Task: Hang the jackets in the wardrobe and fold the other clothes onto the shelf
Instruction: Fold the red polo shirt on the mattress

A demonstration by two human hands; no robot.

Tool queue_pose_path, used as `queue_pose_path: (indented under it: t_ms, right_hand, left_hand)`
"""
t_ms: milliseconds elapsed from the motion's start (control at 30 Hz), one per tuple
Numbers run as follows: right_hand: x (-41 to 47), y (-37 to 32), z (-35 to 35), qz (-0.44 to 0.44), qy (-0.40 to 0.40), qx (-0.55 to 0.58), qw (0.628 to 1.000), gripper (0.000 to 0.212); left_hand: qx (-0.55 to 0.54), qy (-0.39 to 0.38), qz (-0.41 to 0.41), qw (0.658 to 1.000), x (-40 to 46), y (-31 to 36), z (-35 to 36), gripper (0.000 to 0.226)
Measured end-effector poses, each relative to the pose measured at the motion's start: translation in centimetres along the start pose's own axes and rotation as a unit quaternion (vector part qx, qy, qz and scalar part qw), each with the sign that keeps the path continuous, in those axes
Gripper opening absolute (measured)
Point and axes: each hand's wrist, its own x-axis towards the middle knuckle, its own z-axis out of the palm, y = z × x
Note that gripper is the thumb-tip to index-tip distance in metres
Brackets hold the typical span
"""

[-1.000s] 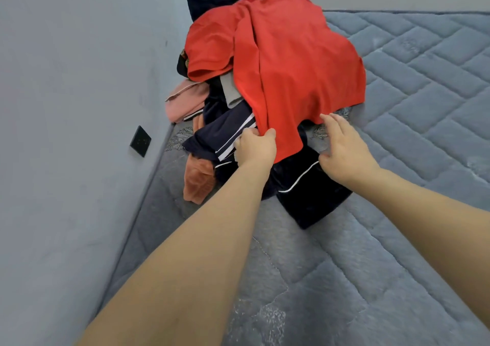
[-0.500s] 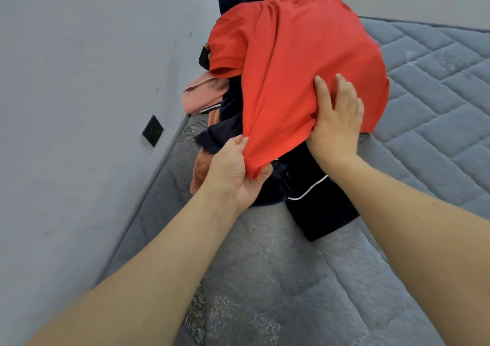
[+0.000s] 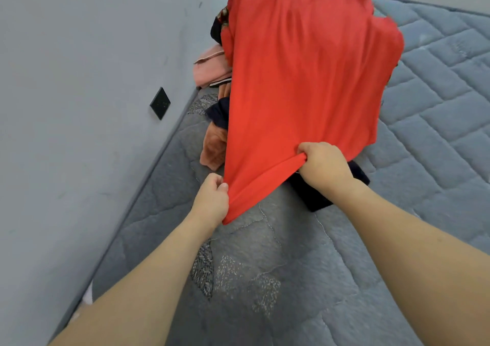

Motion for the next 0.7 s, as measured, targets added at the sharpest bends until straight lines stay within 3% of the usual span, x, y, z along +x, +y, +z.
queue_pose_path:
  t_ms: [200,300,433,533,600,667,700]
  right_hand:
    - [-5.0,-3.0,1.4,0.028,-0.163,-0.076,0.983,0.024]
    - [-9.2,-5.0,3.0,0.039,-0.259,-0.131,0.956,0.037]
    - [-16.4,-9.2,5.5,0.054,-0.460,-0.063,0.884,0.035]
    - [-23.3,-12.3,8.1,0.011,-0.616,-0.061,0.785,0.035]
    - [-26.7,-13.2,8.9,0.045,-0.667,-0.053,0.742,0.027]
    - [-27.8,-12.9,9.2,0.092,-0.654,0.015,0.751,0.035]
    - [-27.4,-12.3,9.0,0.113,-0.618,0.062,0.775,0.038]
  left_hand:
    - [0.176,-0.022,-0.001,0.984,-4.6,-4.6,-1.8,0.004]
    - [0.287,-0.070,-0.013,0.955,-8.6,-7.6,-2.5,0.004]
    - [0.474,-0.172,-0.048,0.863,-13.8,-11.1,-3.9,0.027]
    - [0.583,-0.298,-0.071,0.753,-18.1,-14.3,-5.8,0.039]
    - [0.619,-0.372,-0.089,0.686,-20.4,-15.3,-6.9,0.038]
    - [0.619,-0.378,-0.102,0.681,-20.8,-15.5,-7.3,0.038]
    - [0.601,-0.358,-0.099,0.707,-20.4,-15.4,-7.3,0.038]
